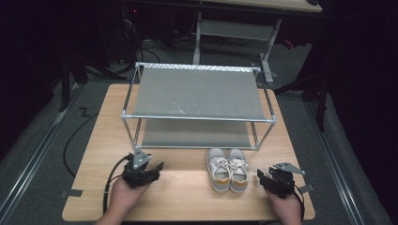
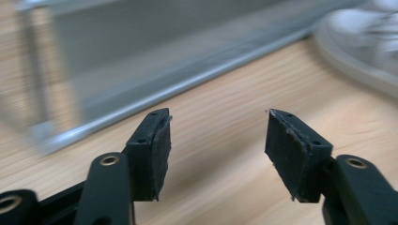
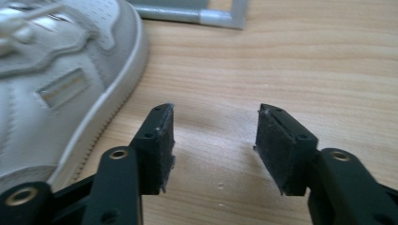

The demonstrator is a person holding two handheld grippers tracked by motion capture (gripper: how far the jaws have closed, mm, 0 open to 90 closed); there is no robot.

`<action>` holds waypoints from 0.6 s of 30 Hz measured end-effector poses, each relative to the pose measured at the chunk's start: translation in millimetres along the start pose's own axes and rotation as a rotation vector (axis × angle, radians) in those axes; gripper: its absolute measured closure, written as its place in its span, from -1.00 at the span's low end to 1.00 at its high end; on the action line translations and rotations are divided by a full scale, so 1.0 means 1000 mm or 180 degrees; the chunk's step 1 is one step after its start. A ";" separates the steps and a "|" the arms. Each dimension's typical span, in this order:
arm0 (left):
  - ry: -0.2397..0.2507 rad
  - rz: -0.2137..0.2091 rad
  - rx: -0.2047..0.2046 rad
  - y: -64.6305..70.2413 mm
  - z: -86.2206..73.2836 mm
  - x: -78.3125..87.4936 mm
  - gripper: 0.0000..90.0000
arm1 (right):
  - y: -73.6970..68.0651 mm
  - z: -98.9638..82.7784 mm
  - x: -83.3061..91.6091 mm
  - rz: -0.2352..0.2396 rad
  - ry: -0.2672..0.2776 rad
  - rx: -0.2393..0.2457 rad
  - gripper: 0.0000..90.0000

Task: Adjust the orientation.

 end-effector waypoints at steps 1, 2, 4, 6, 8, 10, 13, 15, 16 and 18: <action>0.0030 -0.0010 0.0098 -0.009 -0.005 0.001 -0.12 | 0.000 0.000 0.000 -0.0035 -0.0027 -0.0025 0.02; 0.0014 -0.0032 0.0162 -0.017 -0.008 0.001 -0.14 | -0.001 0.001 0.001 -0.0047 -0.0076 -0.0054 0.00; -0.0070 -0.0022 0.0174 -0.031 -0.009 0.003 -0.19 | -0.001 0.003 0.001 -0.0087 -0.0164 -0.0066 -0.01; -0.0036 -0.0040 0.0177 -0.034 -0.009 0.004 -0.19 | -0.002 0.008 0.001 -0.0132 -0.0283 -0.0095 0.03; -0.0044 -0.0129 0.0178 -0.037 -0.010 0.004 -0.20 | -0.004 0.013 0.001 -0.0210 -0.0432 -0.0043 0.05; -0.0038 -0.0148 0.0133 -0.036 -0.009 0.003 -0.23 | -0.007 0.017 0.003 -0.0335 -0.0596 0.0040 0.06; -0.0019 -0.0188 0.0099 -0.033 -0.007 0.002 -0.24 | -0.007 0.023 0.005 -0.0372 -0.0806 0.0010 0.06; -0.0006 -0.0210 0.0021 -0.029 -0.006 0.001 -0.24 | -0.005 0.030 0.008 -0.0432 -0.1040 -0.0046 0.08; -0.0004 -0.0214 -0.0011 -0.028 -0.006 0.001 -0.24 | -0.004 0.032 0.010 -0.0445 -0.1145 -0.0089 0.07; 0.0009 -0.0209 -0.0054 -0.027 -0.005 0.000 -0.25 | -0.001 0.038 0.013 -0.0414 -0.1394 -0.0236 0.06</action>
Point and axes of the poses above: each handheld gripper's, and its own axes: x roughly backward along the jaws, z roughly out of its top, y roughly to its right, the point moved 3 cm from there along -x, roughly forward along the jaws, and after that the axes turned 15 degrees about -y, right-handed, at the moved point
